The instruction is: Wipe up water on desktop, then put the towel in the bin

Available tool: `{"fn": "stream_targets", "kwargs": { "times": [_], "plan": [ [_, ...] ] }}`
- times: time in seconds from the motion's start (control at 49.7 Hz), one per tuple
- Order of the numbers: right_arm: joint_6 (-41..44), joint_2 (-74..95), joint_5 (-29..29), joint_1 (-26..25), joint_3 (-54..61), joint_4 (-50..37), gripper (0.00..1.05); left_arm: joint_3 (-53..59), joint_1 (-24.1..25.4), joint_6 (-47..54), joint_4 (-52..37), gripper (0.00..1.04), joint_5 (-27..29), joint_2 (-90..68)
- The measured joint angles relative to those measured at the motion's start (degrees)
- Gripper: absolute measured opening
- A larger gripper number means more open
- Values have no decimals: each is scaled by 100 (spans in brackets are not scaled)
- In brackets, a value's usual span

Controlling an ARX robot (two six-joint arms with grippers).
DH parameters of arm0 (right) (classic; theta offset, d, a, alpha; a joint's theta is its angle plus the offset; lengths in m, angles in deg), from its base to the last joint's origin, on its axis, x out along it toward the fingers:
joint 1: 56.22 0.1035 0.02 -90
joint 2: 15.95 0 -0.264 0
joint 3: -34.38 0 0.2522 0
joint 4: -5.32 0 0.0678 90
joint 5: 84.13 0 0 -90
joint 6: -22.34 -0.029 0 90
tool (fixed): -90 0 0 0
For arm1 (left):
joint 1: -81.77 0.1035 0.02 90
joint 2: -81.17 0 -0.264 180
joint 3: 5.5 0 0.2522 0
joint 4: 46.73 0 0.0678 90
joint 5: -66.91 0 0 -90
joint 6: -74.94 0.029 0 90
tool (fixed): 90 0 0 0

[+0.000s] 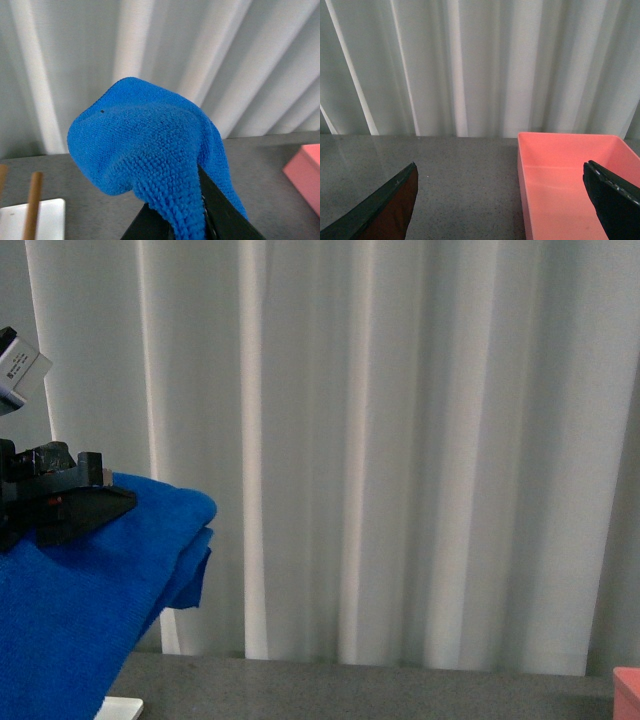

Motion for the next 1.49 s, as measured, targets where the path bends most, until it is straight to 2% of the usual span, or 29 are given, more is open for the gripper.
{"fn": "stream_targets", "kwargs": {
  "times": [0.161, 0.342, 0.564, 0.644, 0.987, 1.047, 1.087, 1.168, 1.248, 1.349, 1.49],
  "plan": [
    [0, 0, -2, 0, 0, 0, 98, 468, -282, -376, -114, 4, -348, 417],
    [0, 0, -2, 0, 0, 0, 98, 728, -861, -686, -289, 4, -514, 730],
    [0, 0, -2, 0, 0, 0, 98, 872, -1429, -837, -459, 4, -216, 761],
    [0, 0, 0, 0, 0, 2, 98, 879, -1491, -837, -435, 4, -52, 682],
    [7, 11, 24, -4, -4, 13, 98, 885, -1499, -837, -426, 4, -17, 649],
    [125, 341, 514, -120, -267, 723, 98, 885, -1499, -837, -426, 4, -15, 649],
    [205, 894, 1080, -175, -546, 1287, 98, 885, -1499, -837, -426, 4, -13, 649],
    [232, 1812, 1952, -118, -833, 1388, 98, 885, -1515, -837, -426, 4, -20, 649],
    [291, 2723, 2946, 201, -1001, 706, 98, 885, -1515, -837, -426, 4, -15, 643],
    [260, 3432, 3362, 586, -1126, -142, 98, 885, -1506, -837, -426, 4, -9, 640],
    [-76, 4605, 3421, 1036, -1421, -1318, 98, 885, -1515, -837, -426, 4, -15, 640]
  ]
}}
